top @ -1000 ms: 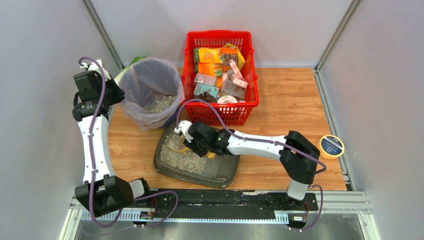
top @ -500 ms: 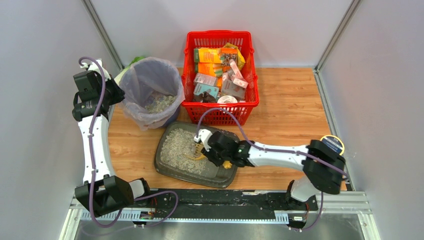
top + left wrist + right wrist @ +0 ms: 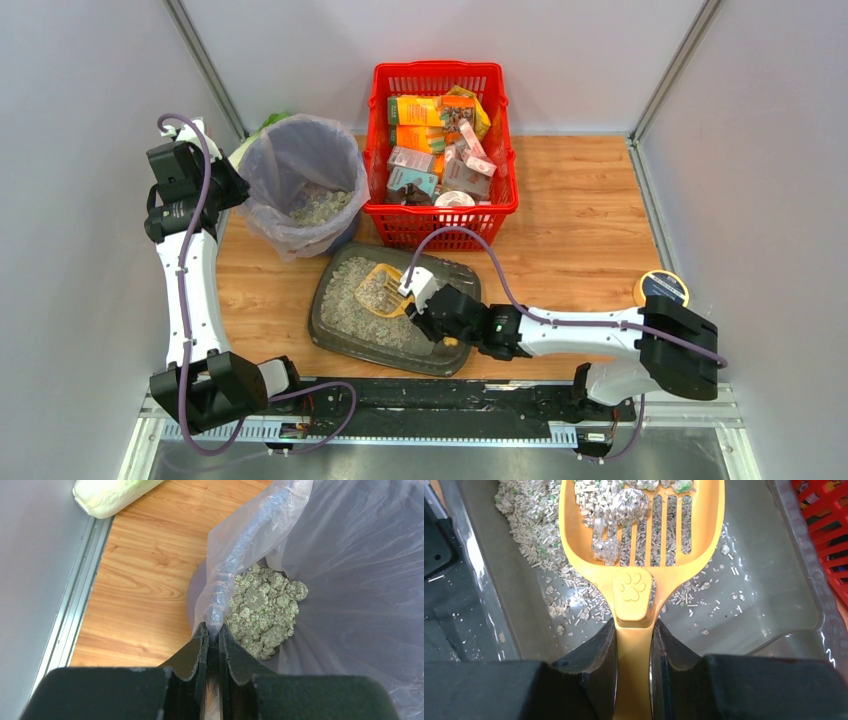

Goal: Clean the litter box

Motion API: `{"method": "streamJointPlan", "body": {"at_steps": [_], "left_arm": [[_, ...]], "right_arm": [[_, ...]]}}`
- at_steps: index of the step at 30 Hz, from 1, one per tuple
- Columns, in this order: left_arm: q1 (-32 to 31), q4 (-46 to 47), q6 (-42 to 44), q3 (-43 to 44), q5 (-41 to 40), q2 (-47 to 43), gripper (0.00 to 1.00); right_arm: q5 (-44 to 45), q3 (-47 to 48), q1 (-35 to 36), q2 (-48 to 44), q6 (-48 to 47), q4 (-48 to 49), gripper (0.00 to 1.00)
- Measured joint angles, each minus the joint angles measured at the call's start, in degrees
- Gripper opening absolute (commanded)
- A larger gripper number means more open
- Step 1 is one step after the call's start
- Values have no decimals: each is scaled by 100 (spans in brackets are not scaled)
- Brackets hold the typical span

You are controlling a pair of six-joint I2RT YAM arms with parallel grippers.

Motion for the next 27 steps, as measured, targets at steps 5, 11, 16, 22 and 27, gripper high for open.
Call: {"method": "streamJointPlan", "body": {"at_steps": [5,11,16,22,27], "left_arm": [[0,0,0,-2,-2,0,0],[0,0,0,-4,2,-4,0],[0,-2,2,-4,0,-4,0],[0,-4,2,-7,0,-9,0],[0,-7,2,-7,0,-11,0]], "right_arm": [[286,-15,173,-33,229,0,0],[474,-136,407,-271,518,-31,0],[754,11,634,-197,492,-170,0],[1080,52,870,-199,459,-197,0],[1086,85,839,-188,439,-238,0]]}}
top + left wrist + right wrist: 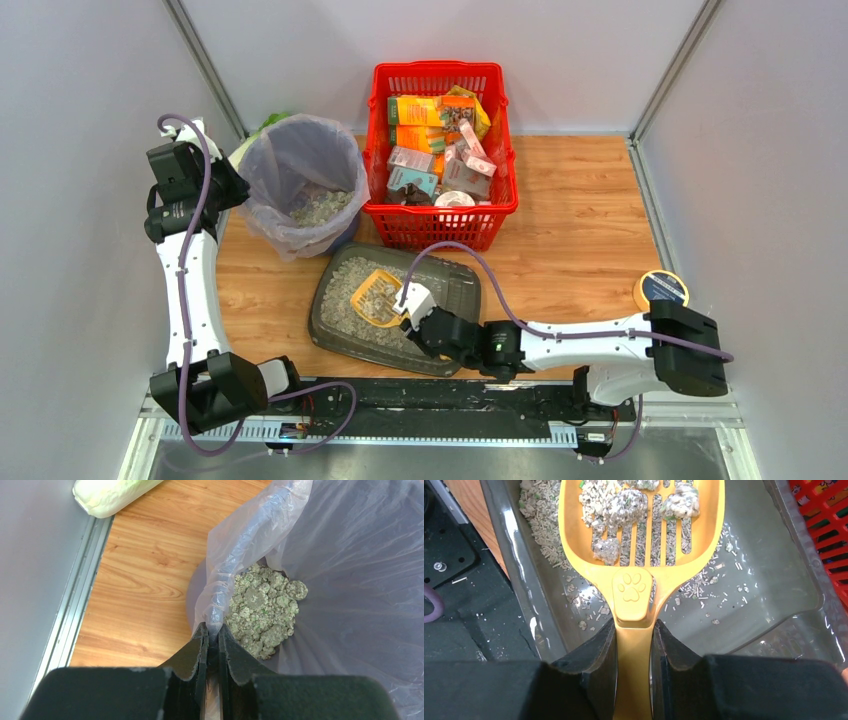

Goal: Clean the litter box

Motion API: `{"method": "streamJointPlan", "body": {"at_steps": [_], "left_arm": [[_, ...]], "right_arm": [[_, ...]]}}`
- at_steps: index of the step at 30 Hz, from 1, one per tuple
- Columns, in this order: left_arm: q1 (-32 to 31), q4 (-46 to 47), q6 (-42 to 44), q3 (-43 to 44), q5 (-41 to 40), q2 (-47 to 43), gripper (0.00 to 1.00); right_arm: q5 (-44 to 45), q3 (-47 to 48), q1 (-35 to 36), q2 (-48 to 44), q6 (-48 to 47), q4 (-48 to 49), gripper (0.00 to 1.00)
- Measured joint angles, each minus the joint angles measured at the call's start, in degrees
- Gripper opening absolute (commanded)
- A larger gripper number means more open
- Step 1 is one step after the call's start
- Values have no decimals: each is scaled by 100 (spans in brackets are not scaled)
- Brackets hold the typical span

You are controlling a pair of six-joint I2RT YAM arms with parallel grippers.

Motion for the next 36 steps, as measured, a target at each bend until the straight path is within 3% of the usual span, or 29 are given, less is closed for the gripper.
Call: {"method": "streamJointPlan", "body": {"at_steps": [10,14,22,26,29,36], "left_arm": [[0,-2,0,-7,2,-7,0],[0,0,0,-9,2,-13,0],[0,20,0,-33,33,-31,0],[0,17,2,-33,37,-35,0],[0,24,2,-44,39,-44,0],[0,46,2,-63,44,-59,0]], "right_arm": [[153,131,7,133,-107,-326,0],[-278,-92,-190,-48,-17,-129,0],[-286,-39,-149,-87,-125,-372,0],[-7,140,0,70,-304,-564,0],[-352,-15,-249,-13,-291,-433,0],[-210,52,-387,-55,-555,-684,0]]}}
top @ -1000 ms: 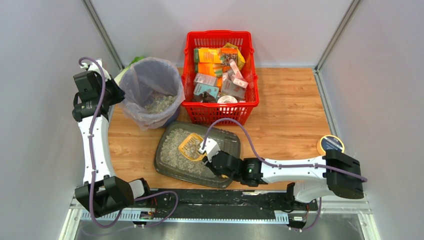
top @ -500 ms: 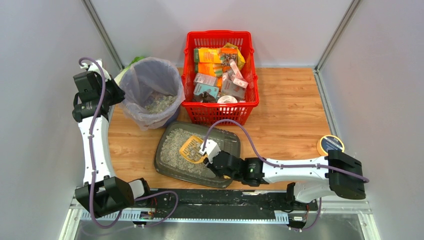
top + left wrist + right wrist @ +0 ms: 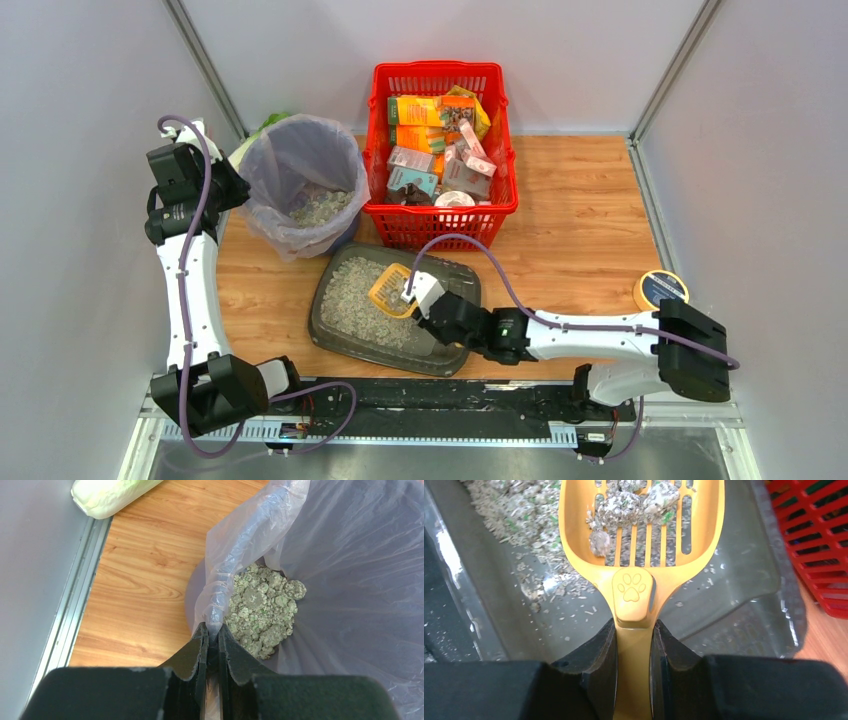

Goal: Clean the litter box

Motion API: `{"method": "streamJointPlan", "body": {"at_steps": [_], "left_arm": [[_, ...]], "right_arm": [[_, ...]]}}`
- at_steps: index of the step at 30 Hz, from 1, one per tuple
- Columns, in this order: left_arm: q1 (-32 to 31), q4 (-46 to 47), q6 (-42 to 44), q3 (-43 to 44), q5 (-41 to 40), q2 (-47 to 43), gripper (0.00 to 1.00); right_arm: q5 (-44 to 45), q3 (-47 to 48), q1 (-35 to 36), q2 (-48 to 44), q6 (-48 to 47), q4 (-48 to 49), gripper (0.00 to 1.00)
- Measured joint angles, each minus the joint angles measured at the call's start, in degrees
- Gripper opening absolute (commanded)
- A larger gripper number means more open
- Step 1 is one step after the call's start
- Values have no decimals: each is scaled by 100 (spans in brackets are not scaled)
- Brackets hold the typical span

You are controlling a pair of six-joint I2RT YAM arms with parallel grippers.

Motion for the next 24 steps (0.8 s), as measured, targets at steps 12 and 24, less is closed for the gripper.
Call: {"method": "streamJointPlan", "body": {"at_steps": [12,24], "left_arm": [[0,2,0,-2,0,0,0],[0,9,0,-4,4,0,0]], "right_arm": [[-566,26,-358,-146,-24,-114,0],[-887,485,-50,129,-61,-649,0]]}}
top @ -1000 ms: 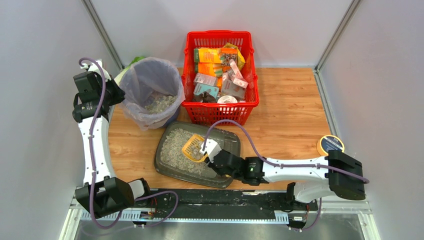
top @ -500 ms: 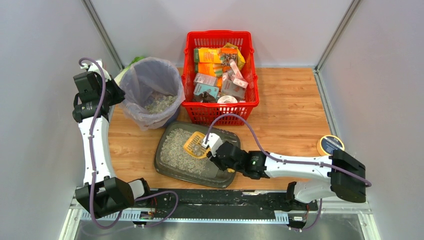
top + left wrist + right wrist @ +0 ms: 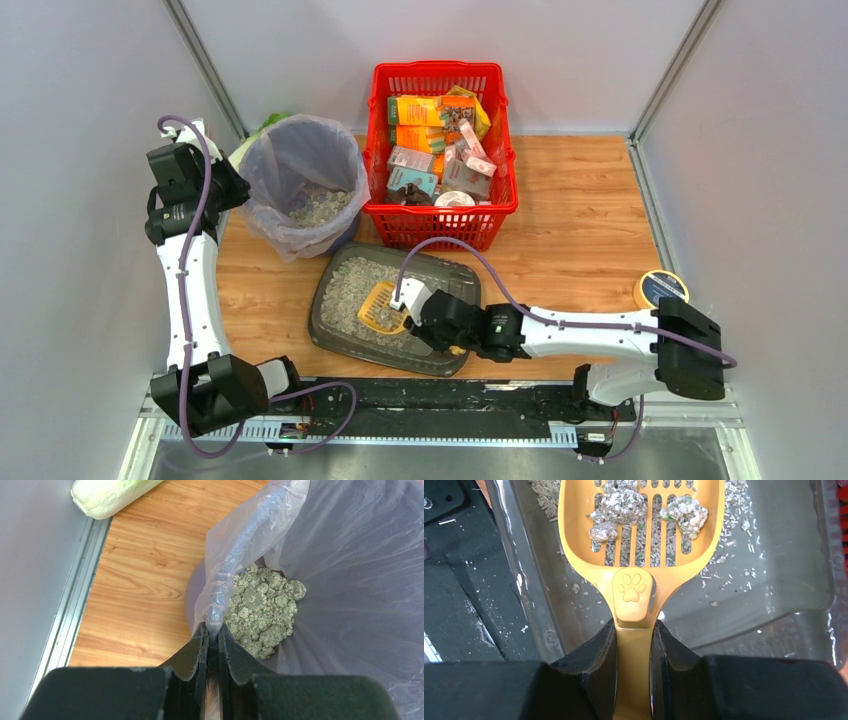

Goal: Clean the litter box

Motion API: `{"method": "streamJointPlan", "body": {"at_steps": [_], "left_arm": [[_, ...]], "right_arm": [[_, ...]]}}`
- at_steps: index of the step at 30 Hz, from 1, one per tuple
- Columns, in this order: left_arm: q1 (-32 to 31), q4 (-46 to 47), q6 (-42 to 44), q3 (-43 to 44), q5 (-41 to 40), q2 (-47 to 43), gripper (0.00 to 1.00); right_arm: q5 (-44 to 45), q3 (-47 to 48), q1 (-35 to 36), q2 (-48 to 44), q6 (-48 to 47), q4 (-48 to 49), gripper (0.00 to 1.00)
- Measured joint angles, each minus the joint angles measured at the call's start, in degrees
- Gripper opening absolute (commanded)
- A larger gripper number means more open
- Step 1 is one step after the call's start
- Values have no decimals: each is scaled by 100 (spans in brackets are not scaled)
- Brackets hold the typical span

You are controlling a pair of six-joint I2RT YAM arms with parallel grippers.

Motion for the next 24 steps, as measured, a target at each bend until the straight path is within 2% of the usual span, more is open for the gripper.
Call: {"method": "streamJointPlan", "body": {"at_steps": [12,19,24], "left_arm": [[0,52,-7,-48,0,-28,0],[0,68,-7,-55,2,-31,0],[0,79,-9,-61,4,-33,0]], "right_arm": [[-577,925,-376,-297,55,-1250,0],[-584,1847,-378,-302,-31,-2218,0],[-586,2264,-520,-374,-190,-2424,0]]}}
